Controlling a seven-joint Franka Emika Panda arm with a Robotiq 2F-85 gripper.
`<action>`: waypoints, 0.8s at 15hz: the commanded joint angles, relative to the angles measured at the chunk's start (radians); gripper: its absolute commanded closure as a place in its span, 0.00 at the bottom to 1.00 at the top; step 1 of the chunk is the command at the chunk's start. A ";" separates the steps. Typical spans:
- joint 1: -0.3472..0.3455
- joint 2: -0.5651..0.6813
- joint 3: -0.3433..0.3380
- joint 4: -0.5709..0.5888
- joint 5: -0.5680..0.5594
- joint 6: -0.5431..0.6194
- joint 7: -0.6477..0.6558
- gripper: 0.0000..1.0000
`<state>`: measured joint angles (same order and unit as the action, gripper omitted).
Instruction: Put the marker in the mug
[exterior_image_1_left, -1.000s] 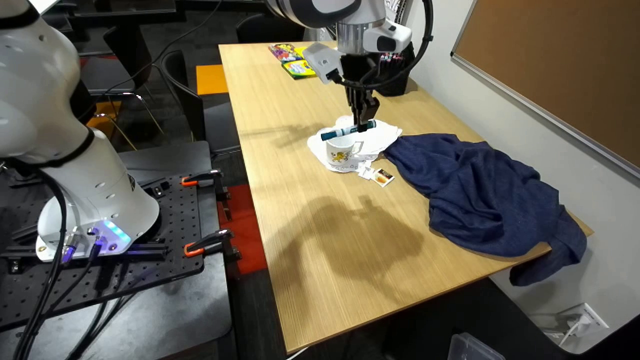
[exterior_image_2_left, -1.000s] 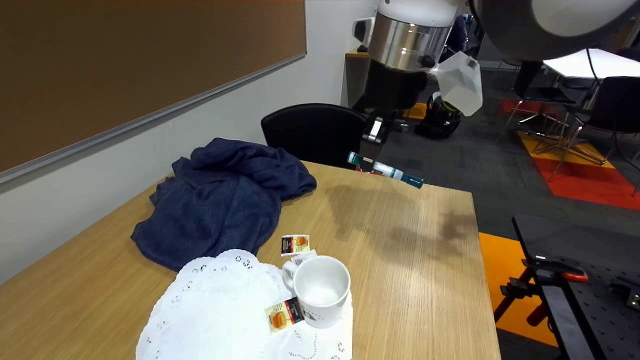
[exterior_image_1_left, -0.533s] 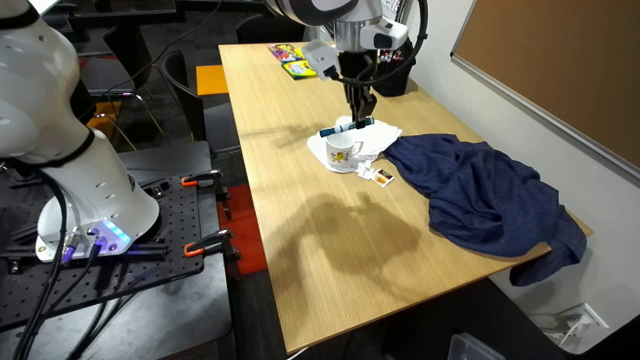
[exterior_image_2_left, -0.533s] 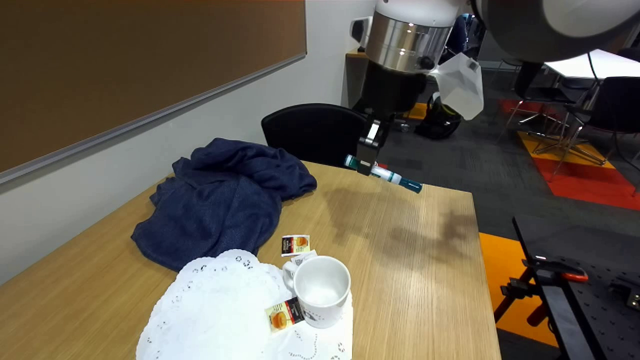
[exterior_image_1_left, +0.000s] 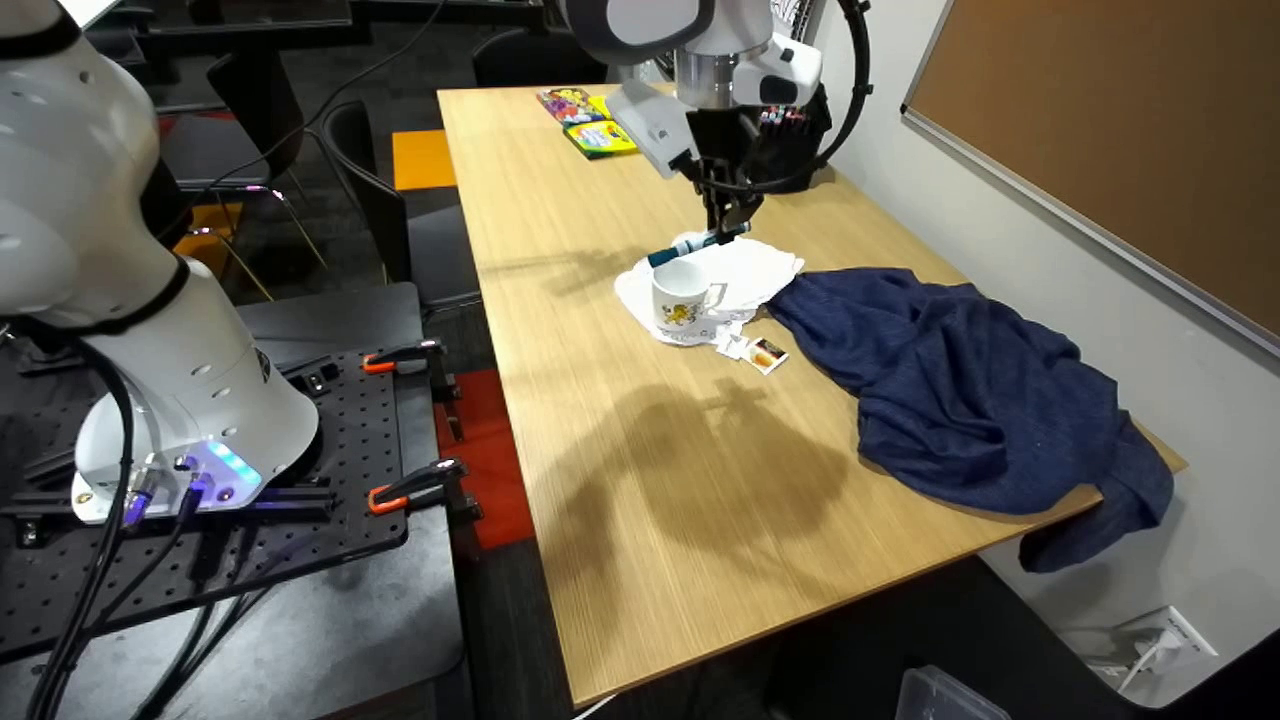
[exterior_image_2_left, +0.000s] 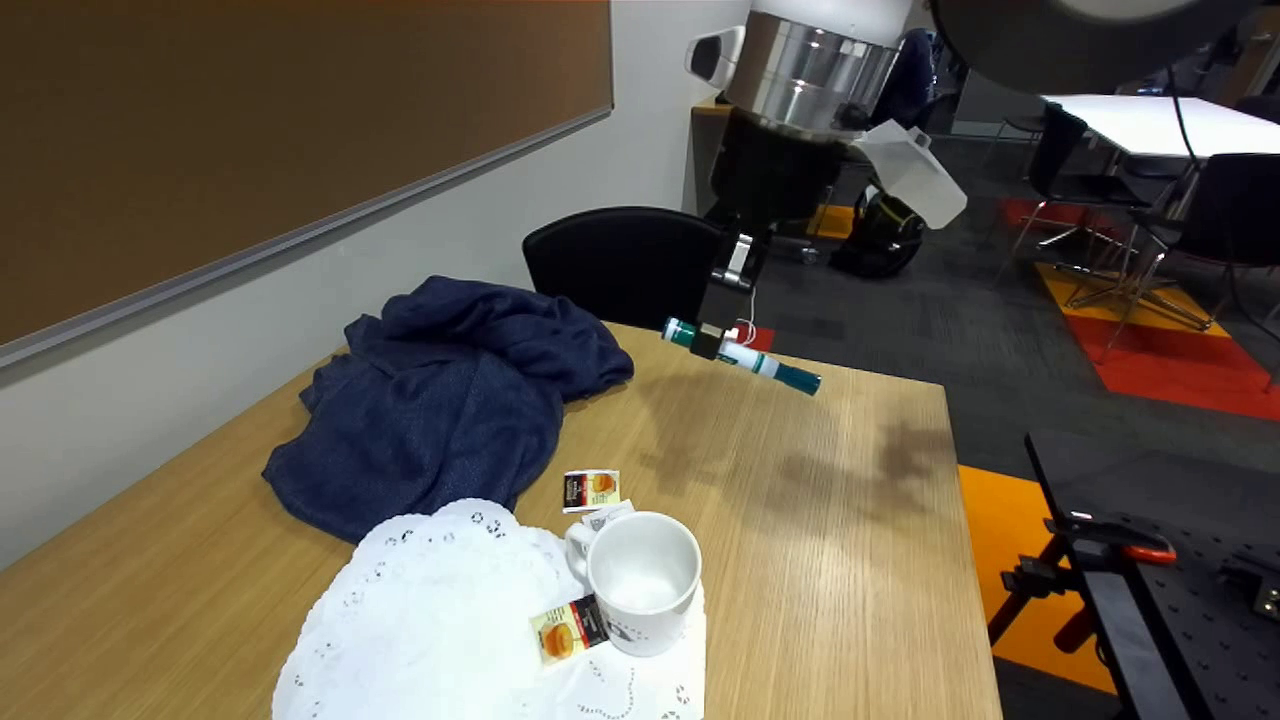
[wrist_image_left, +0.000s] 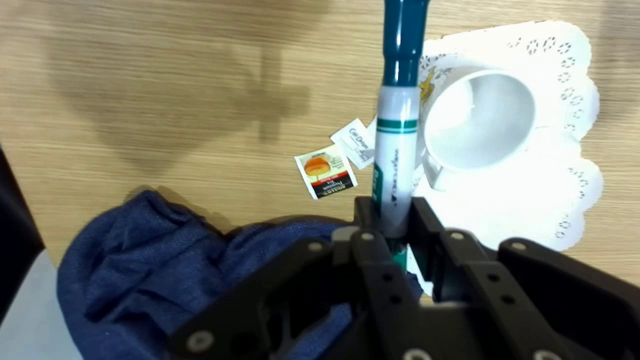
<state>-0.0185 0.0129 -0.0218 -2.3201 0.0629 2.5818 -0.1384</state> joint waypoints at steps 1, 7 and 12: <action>0.000 0.002 0.010 -0.003 0.205 0.049 -0.270 0.95; 0.005 0.011 0.030 0.035 0.545 0.028 -0.765 0.95; 0.000 0.011 0.027 0.064 0.772 -0.032 -1.164 0.95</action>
<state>-0.0152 0.0157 0.0053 -2.2936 0.7206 2.6014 -1.1115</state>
